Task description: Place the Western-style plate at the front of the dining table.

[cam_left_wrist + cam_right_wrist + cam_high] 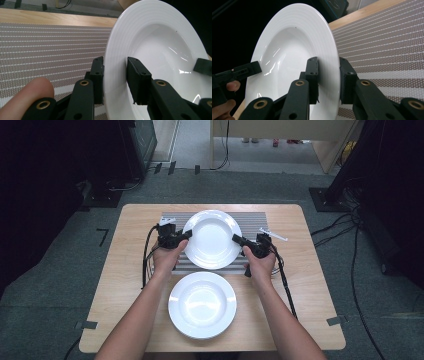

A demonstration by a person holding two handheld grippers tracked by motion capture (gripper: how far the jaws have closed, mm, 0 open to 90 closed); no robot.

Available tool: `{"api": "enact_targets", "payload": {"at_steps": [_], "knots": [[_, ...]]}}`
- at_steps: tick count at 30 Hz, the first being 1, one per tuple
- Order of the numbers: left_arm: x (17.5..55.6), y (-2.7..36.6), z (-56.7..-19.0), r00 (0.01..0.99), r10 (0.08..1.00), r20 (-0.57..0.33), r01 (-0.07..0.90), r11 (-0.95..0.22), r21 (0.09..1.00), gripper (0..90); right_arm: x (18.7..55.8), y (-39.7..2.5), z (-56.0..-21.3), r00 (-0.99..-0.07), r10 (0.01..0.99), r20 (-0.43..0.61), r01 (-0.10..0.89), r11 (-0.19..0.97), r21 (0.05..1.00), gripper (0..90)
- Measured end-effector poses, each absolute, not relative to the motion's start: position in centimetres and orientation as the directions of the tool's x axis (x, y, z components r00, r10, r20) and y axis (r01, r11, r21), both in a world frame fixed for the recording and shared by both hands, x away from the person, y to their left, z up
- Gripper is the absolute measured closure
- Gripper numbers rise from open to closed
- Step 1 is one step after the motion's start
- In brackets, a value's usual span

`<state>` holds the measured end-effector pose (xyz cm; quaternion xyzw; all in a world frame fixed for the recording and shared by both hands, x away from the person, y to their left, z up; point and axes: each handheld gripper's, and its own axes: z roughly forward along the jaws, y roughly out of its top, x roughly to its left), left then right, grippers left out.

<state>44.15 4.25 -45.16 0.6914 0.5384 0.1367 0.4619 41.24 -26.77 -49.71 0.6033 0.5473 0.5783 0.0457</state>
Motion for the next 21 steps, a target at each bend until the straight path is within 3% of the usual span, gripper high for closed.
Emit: {"api": "enact_targets", "payload": {"at_steps": [11, 21], "knots": [[47.0, 4.2, -47.6, 0.351, 0.868, -0.352, 0.695, 0.011, 0.719, 67.1, 43.3, -26.7, -50.9, -0.215, 0.749, 0.626, 0.621, -0.39, 0.68, 74.1], [48.0, 4.3, -49.0, 0.346, 0.866, -0.362, 0.694, 0.024, 0.719, 63.8, 45.0, -25.9, -52.0, -0.199, 0.787, 0.584, 0.632, -0.352, 0.69, 72.4]]}}
